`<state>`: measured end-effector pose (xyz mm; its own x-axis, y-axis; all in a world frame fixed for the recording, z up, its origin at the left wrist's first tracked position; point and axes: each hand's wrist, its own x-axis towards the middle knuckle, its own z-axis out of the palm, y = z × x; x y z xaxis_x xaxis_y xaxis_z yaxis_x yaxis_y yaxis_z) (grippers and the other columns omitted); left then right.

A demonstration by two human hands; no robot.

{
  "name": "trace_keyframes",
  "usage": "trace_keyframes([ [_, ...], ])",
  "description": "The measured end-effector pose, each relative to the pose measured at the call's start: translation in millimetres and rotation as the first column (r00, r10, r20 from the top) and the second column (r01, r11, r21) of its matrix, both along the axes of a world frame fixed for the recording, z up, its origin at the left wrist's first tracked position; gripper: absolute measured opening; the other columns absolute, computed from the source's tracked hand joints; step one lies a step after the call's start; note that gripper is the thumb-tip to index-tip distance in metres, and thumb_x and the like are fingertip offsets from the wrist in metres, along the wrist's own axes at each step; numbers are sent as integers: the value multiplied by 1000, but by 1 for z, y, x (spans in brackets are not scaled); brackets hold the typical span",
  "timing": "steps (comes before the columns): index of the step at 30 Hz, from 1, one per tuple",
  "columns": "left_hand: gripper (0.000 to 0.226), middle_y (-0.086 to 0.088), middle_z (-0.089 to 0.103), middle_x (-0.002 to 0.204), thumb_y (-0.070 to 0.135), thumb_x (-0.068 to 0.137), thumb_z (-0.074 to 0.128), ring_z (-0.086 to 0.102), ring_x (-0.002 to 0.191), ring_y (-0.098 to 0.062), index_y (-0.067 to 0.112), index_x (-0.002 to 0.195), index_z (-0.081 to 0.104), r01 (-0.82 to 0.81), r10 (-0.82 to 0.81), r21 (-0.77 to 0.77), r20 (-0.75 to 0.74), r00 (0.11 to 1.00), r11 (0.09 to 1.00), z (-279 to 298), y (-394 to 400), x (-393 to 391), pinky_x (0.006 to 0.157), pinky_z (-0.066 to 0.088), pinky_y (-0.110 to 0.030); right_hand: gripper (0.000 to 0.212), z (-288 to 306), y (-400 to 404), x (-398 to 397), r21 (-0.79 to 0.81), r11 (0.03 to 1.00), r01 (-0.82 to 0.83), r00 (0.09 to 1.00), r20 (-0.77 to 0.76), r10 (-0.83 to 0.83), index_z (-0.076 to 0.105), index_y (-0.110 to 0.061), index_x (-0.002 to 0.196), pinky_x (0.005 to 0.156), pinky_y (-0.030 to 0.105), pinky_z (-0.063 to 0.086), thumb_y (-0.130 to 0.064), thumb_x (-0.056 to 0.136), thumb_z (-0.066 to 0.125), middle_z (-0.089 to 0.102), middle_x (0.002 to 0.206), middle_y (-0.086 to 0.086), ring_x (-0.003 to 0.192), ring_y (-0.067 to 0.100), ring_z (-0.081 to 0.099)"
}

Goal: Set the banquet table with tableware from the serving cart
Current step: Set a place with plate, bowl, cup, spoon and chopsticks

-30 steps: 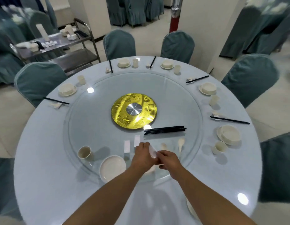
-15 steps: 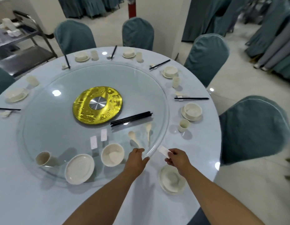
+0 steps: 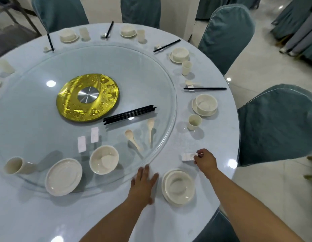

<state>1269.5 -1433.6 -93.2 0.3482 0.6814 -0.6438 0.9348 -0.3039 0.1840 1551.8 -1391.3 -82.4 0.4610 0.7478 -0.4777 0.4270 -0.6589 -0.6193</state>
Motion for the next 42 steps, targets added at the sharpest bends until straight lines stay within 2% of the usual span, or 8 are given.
trace_keyframes([
  [6, 111, -3, -35, 157, 33, 79, 78, -28, 146, -30, 42, 153, -4, -24, 24, -17, -16, 1000, 1000, -13, 0, -2, 119, 9, -56, 31, -15, 17, 6, 13, 997, -73, 992, 108, 71, 65, -7, 124, 102, 27, 38, -11, 94, 56, 64, 128, 11, 120, 28, 57],
  [10, 113, -1, -37, 156, 31, 78, 79, -30, 145, -28, 44, 153, -4, -33, 33, -38, -22, 999, 999, -15, 2, -2, 120, 7, -56, 40, -15, 14, 3, 27, 989, -144, 985, 105, 141, 62, -5, 119, 88, 30, 45, -27, 86, 70, 64, 118, 15, 109, 32, 61],
  [16, 114, 0, -38, 155, 31, 78, 79, -31, 145, -27, 45, 152, -5, -42, 40, -52, -34, 999, 998, -15, 2, -1, 120, 7, -57, 93, -21, 2, -4, -64, 929, -364, 912, 180, 370, 27, -16, 152, 105, 35, 39, -40, 79, 79, 33, 142, 10, 130, 27, 40],
  [23, 114, 0, -37, 155, 31, 77, 80, -31, 145, -28, 45, 152, -5, -40, 38, -53, -44, 998, 998, -20, 2, -2, 120, 6, -56, 82, -23, 15, -15, -51, 899, -435, 867, 244, 434, 30, -18, 151, 103, 40, 42, -40, 84, 73, 34, 146, 10, 130, 31, 38],
  [28, 113, 0, -37, 156, 32, 77, 80, -31, 145, -27, 45, 152, -4, -45, 43, -66, -36, 998, 997, -21, 3, -2, 120, 4, -55, 55, -9, 26, -35, 14, 861, -508, 738, 522, 427, 51, -19, 138, 101, 41, 40, -47, 91, 61, 45, 141, 6, 125, 29, 45],
  [34, 112, 3, -34, 157, 27, 76, 81, -30, 145, -25, 45, 152, 1, -75, 75, -41, 5, 997, 996, -23, 1, -4, 120, 2, -53, 30, 8, 67, -116, 256, 798, -546, 827, 318, 464, 65, -8, 116, 84, 32, 46, -31, 97, 57, 61, 113, 8, 102, 25, 60],
  [37, 113, 5, -35, 156, 26, 75, 82, -33, 144, -24, 46, 152, 1, -75, 75, -19, 21, 997, 997, -29, -1, -5, 118, 1, -54, 36, 12, 93, -145, 196, 888, -416, 904, 198, 379, 63, -5, 114, 74, 26, 40, -37, 97, 56, 62, 108, 9, 97, 26, 63],
  [42, 120, 4, -37, 155, 29, 71, 85, -33, 144, -25, 46, 151, -3, -75, 75, 1, 12, 997, 997, -42, -2, -6, 117, 1, -56, 37, 10, 120, -163, -2, 894, -448, 862, 264, 433, 58, -4, 112, 70, 30, 40, -38, 96, 57, 56, 108, 12, 94, 29, 60],
])
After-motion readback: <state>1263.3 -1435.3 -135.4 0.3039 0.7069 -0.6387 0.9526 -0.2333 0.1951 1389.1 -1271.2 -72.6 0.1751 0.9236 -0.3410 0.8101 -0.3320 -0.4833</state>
